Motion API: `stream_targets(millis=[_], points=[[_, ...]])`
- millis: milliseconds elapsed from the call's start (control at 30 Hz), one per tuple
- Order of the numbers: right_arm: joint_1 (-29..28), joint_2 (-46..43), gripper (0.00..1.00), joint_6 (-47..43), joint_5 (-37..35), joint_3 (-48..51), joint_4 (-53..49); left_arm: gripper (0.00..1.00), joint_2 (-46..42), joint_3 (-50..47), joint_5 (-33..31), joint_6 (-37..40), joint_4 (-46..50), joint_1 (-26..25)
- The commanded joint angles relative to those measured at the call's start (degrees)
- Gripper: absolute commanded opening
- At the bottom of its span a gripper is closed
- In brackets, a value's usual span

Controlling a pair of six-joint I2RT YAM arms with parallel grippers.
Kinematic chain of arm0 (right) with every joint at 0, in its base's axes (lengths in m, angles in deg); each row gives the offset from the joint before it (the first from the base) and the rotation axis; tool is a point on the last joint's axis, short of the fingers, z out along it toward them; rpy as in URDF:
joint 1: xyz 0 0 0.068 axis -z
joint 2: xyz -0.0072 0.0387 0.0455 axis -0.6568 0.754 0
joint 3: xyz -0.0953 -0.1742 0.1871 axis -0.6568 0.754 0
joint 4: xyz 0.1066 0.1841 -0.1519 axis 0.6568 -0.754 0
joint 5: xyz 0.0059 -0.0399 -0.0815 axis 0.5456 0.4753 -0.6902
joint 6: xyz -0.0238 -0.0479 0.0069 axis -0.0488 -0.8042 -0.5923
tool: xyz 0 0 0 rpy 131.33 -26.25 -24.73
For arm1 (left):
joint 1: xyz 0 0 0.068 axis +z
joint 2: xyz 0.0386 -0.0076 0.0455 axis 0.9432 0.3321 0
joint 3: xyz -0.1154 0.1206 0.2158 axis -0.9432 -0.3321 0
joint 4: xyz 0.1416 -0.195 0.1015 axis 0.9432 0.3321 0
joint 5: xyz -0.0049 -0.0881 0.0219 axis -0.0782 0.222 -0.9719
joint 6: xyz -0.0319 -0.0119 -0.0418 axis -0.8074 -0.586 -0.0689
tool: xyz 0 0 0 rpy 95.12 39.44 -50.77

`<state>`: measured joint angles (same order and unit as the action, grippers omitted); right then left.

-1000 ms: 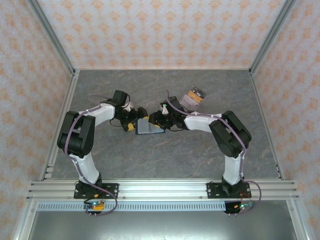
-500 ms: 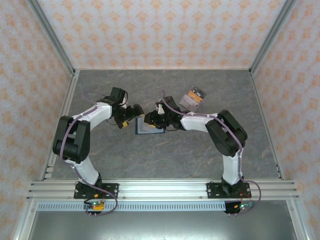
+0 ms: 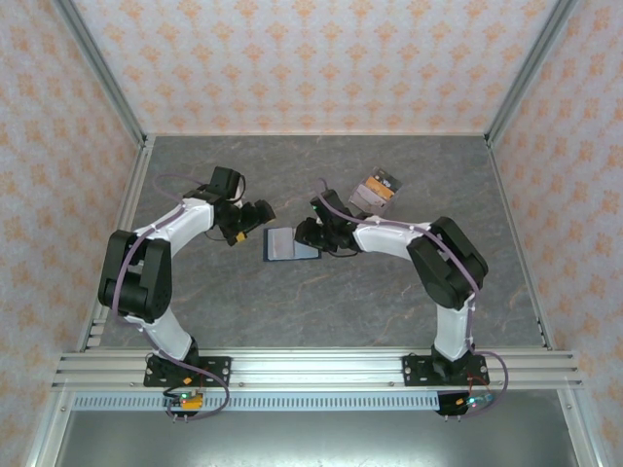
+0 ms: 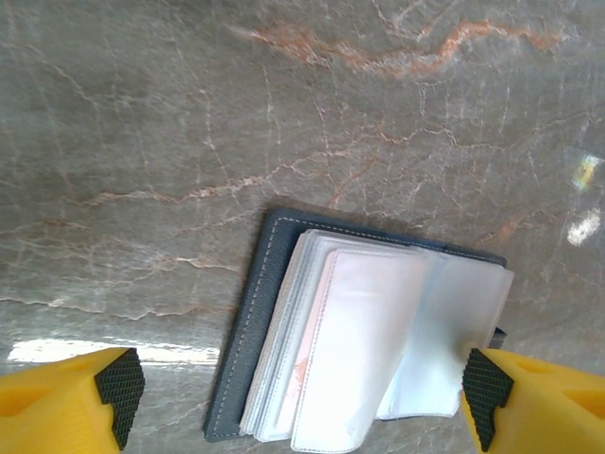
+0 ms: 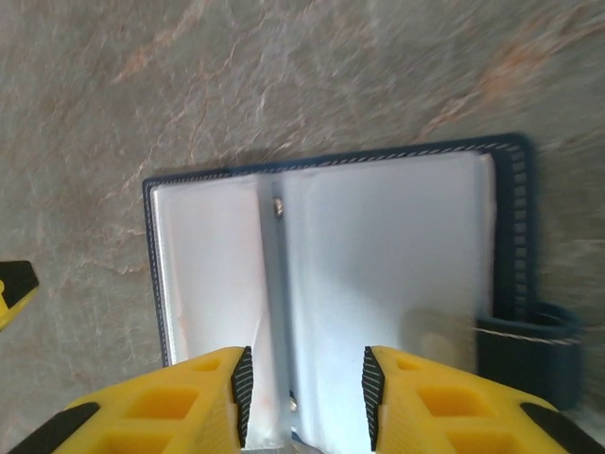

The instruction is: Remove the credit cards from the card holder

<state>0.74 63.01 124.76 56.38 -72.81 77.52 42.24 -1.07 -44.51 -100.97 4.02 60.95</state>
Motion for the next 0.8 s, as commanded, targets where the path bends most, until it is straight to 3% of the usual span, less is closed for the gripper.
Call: stream_targets(millis=[0,200,433,600,767], points=[[-0.8,-2.36,0.39,-4.3,-7.3,-3.22,-8.36,0.88,1.21,0.79,2.37,0.31,-0.79,0.17],[-6.98,3.17,0.5,-10.28,-15.64,-14.95,-21.57,0.88,0.77,0.9,-1.23,-0.53,0.0,0.34],[-9.6,10.38,0.54,-11.85,-16.84,-23.32,-28.21,0.82,0.81,0.55,-0.86,-1.84,-0.3,1.21],[-9.61,12.28,0.54,-12.13,-16.59,-23.61,-29.16,0.68,1.31,0.08,1.5,-3.57,-2.07,1.78],[-9.61,13.85,0.51,-11.43,-16.79,-24.26,-30.63,0.47,2.68,0.38,6.04,-3.39,-3.41,1.79]])
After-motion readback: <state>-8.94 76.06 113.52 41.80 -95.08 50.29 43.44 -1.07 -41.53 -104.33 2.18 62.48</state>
